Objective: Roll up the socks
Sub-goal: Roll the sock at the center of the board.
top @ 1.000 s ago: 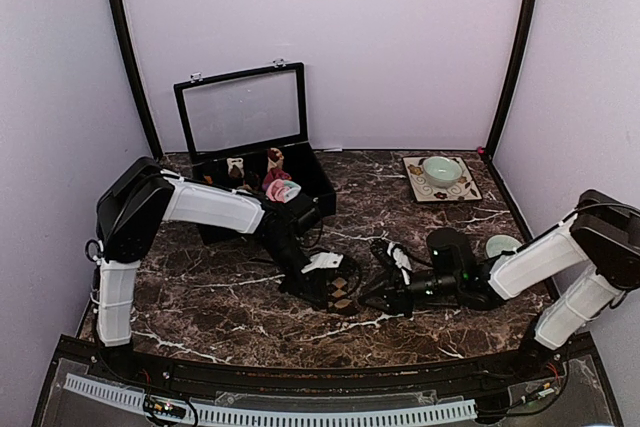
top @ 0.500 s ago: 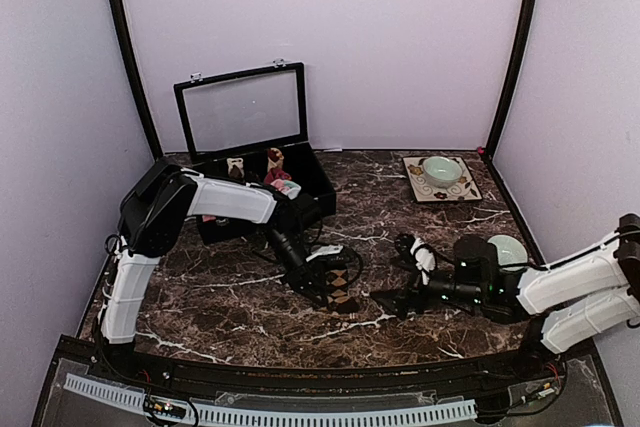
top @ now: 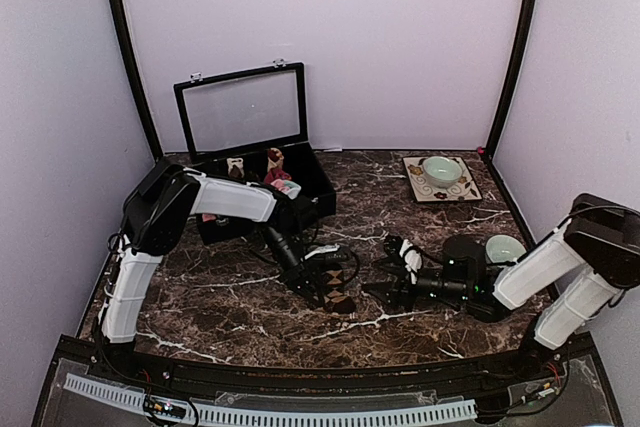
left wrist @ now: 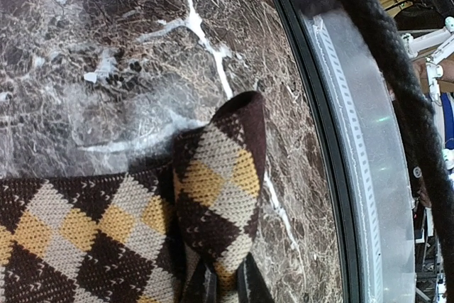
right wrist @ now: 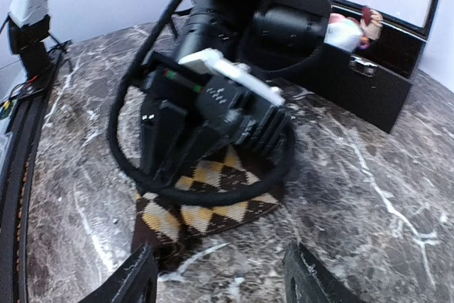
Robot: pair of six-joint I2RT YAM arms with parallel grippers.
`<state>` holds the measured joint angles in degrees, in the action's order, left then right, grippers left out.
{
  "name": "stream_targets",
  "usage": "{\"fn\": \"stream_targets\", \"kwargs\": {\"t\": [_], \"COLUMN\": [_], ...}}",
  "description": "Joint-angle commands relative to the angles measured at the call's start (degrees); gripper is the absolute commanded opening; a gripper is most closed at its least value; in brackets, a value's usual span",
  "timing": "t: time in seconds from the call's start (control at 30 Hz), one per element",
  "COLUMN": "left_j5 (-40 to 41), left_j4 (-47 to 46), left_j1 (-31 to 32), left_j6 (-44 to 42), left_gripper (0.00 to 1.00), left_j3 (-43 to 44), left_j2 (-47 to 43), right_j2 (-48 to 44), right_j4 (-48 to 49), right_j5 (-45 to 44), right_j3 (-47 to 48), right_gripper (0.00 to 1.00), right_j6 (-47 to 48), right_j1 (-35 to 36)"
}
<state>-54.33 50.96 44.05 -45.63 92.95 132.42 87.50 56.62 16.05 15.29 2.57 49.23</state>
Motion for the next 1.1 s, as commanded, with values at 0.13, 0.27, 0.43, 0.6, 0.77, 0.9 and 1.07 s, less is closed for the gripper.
{"fn": "stream_targets", "kwargs": {"t": [0.13,0.27,0.43,0.6,0.77,0.9,1.07], "left_j5": [13.23,13.28,13.28,12.75,12.33,12.52,13.40], "left_j4": [4.51,4.34,4.11,4.49,4.59,3.84,-0.18], "left_j1": [-0.90,-0.99,-1.16,-1.34,-1.34,-1.34,-1.32], "left_j6": [0.43,0.69,0.98,0.45,-0.41,-0.23,0.82], "left_gripper": [0.09,0.09,0.09,0.09,0.10,0.13,0.47], "left_j3": [-2.17,-2.11,-1.98,-1.89,-2.29,-2.51,-4.93], "left_j2": [5.08,5.07,5.12,4.97,4.42,3.95,-0.07], "right_j2": [11.17,13.87,15.78,17.84,19.66,19.83,20.74], "right_j4": [4.86,-0.95,-10.78,-15.88,-16.98,-17.45,-26.66], "right_j5": [22.48,25.89,27.06,25.07,20.98,20.09,18.78], "right_j3": [7.75,11.30,15.30,17.53,19.50,20.30,22.98], "right_gripper": [0.51,0.49,0.45,0.44,0.36,0.15,0.00], "right_j6": [5.52,7.20,11.91,14.34,15.09,14.50,15.12], "right_j1": [0.12,0.20,0.68,1.35,2.15,2.28,2.25]}}
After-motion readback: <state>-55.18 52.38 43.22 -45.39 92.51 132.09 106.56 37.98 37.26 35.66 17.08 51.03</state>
